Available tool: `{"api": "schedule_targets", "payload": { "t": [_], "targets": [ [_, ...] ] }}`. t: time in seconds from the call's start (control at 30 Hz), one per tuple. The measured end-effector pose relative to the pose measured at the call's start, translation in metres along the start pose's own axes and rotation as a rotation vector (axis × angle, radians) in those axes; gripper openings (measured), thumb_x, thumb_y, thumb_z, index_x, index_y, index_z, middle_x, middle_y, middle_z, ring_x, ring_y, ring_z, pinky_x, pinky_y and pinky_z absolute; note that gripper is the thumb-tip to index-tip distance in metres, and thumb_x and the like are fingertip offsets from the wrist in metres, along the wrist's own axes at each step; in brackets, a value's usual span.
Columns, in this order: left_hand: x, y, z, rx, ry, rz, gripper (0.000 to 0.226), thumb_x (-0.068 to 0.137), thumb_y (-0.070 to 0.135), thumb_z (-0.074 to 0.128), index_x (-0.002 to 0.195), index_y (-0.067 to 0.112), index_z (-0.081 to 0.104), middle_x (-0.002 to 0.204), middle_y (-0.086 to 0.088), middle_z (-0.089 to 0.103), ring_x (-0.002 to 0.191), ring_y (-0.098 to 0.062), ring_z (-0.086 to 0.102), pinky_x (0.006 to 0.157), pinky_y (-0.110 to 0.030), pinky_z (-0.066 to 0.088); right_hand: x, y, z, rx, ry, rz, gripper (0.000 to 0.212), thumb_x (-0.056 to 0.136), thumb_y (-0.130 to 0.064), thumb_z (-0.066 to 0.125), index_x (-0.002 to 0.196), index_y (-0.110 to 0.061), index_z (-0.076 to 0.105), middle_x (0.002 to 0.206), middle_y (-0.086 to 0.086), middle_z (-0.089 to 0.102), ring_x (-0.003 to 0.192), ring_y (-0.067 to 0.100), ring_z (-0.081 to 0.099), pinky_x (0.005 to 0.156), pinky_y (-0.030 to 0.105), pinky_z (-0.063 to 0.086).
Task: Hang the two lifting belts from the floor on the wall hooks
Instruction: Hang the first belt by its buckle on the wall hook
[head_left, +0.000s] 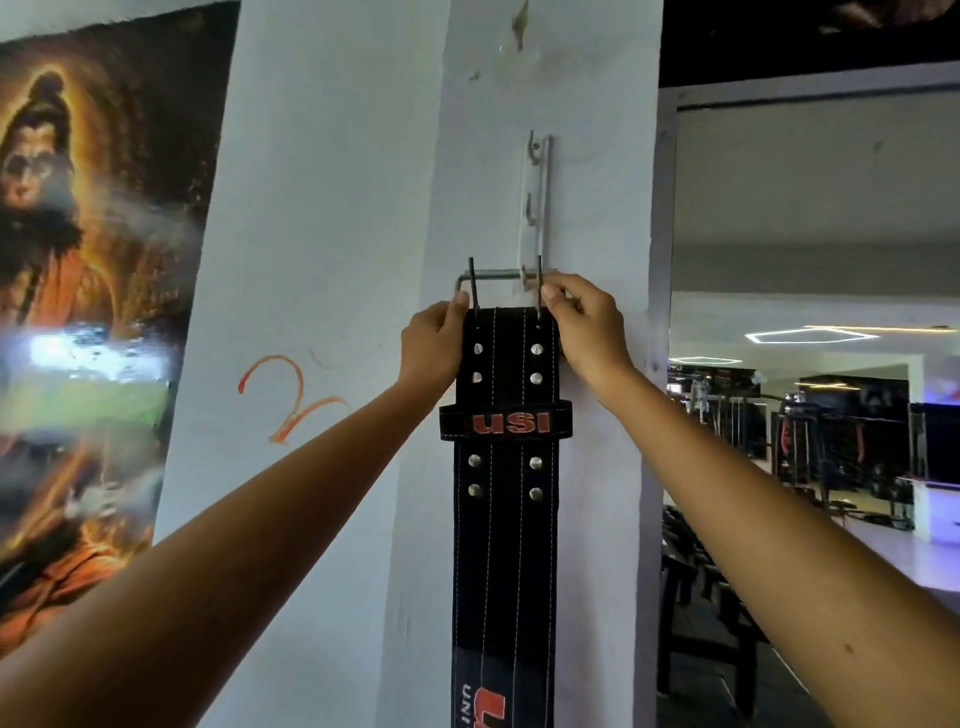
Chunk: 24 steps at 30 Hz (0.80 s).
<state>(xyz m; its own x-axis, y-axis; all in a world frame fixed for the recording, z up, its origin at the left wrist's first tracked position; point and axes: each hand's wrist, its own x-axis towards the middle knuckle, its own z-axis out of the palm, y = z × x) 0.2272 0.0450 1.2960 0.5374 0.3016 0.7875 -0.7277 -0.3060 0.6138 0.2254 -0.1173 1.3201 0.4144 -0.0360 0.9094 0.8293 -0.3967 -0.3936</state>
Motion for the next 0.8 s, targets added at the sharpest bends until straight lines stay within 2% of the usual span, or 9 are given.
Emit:
{"api": "schedule_targets", "payload": {
  "t": [0.07,0.2,0.27,0.3,0.37,0.43,0.53,0.7,0.8],
  "targets": [
    [-0.014,-0.008,-0.010,0.019,-0.085,0.023,0.062,0.093,0.053,0.044,0.084,-0.003,0.066,0.078,-0.021,0.069,0.068,-0.019,0.060,0.068,-0.038,0.055,-0.016,0.002,-0.001,-0.022,0.081,-0.034,0.028,0.098,-0.018,0.056,0.124,-0.015,0.067,0.096,0.001,0.070,0.079,0.005,0.058,0.069,-0.002,0.040],
    [-0.066,-0.029,-0.022,0.129,-0.158,0.105,0.048,0.101,0.037,0.041,0.065,0.011,0.059,0.059,-0.004,0.060,0.052,0.000,0.052,0.051,-0.015,0.038,-0.067,0.013,0.003,-0.035,0.129,-0.006,0.039,0.094,-0.011,0.062,0.133,-0.008,0.058,0.098,0.005,0.073,0.085,0.009,0.067,0.079,0.002,0.046],
    [-0.094,-0.045,-0.027,0.143,-0.080,0.113,0.046,0.102,0.038,0.036,0.085,0.009,0.067,0.079,-0.006,0.070,0.072,-0.006,0.062,0.063,-0.016,0.045,-0.098,0.019,0.007,-0.110,0.192,-0.035,0.034,0.096,-0.011,0.060,0.128,-0.002,0.061,0.114,0.012,0.072,0.102,0.020,0.069,0.092,0.019,0.052],
    [-0.108,-0.054,-0.030,0.175,-0.047,0.117,0.043,0.102,0.039,0.034,0.102,0.012,0.068,0.098,-0.005,0.072,0.090,-0.011,0.064,0.077,-0.017,0.049,-0.114,0.023,0.009,-0.164,0.225,-0.077,0.032,0.096,-0.012,0.059,0.126,0.000,0.062,0.119,0.016,0.070,0.110,0.026,0.067,0.097,0.033,0.054],
    [-0.135,-0.072,-0.035,0.276,-0.051,0.106,0.044,0.101,0.043,0.034,0.131,0.018,0.054,0.133,-0.005,0.059,0.123,-0.019,0.053,0.102,-0.034,0.044,-0.144,0.028,0.014,-0.306,0.238,-0.187,0.031,0.096,-0.011,0.058,0.124,0.002,0.063,0.128,0.021,0.064,0.122,0.032,0.060,0.106,0.047,0.047],
    [-0.166,-0.086,-0.042,0.363,-0.093,0.152,0.046,0.100,0.041,0.036,0.141,0.021,0.041,0.148,-0.003,0.045,0.136,-0.019,0.039,0.111,-0.040,0.036,-0.179,0.035,0.021,-0.416,0.169,-0.276,0.034,0.097,-0.011,0.058,0.128,0.003,0.059,0.139,0.023,0.055,0.134,0.034,0.049,0.116,0.047,0.034],
    [-0.215,-0.108,-0.054,0.452,-0.137,0.303,0.045,0.099,0.032,0.045,0.142,0.018,0.039,0.153,-0.005,0.035,0.141,-0.020,0.030,0.110,-0.036,0.030,-0.241,0.043,0.034,-0.478,0.036,-0.277,0.038,0.098,-0.015,0.054,0.132,0.002,0.056,0.146,0.022,0.047,0.141,0.033,0.039,0.121,0.045,0.023],
    [-0.300,-0.151,-0.071,0.509,-0.350,0.255,0.040,0.098,0.030,0.046,0.134,0.013,0.050,0.148,-0.008,0.045,0.137,-0.024,0.039,0.109,-0.045,0.036,-0.354,0.057,0.054,-0.477,-0.191,-0.023,0.046,0.102,-0.031,0.041,0.132,0.000,0.056,0.147,0.019,0.048,0.141,0.032,0.040,0.119,0.044,0.028],
    [-0.351,-0.178,-0.082,0.512,-0.424,0.154,0.038,0.098,0.030,0.047,0.131,0.012,0.053,0.143,-0.011,0.050,0.133,-0.027,0.045,0.107,-0.044,0.037,-0.421,0.064,0.059,-0.468,-0.296,0.145,0.045,0.100,-0.029,0.045,0.132,0.000,0.057,0.146,0.019,0.049,0.141,0.031,0.040,0.117,0.046,0.032]
  ]
}}
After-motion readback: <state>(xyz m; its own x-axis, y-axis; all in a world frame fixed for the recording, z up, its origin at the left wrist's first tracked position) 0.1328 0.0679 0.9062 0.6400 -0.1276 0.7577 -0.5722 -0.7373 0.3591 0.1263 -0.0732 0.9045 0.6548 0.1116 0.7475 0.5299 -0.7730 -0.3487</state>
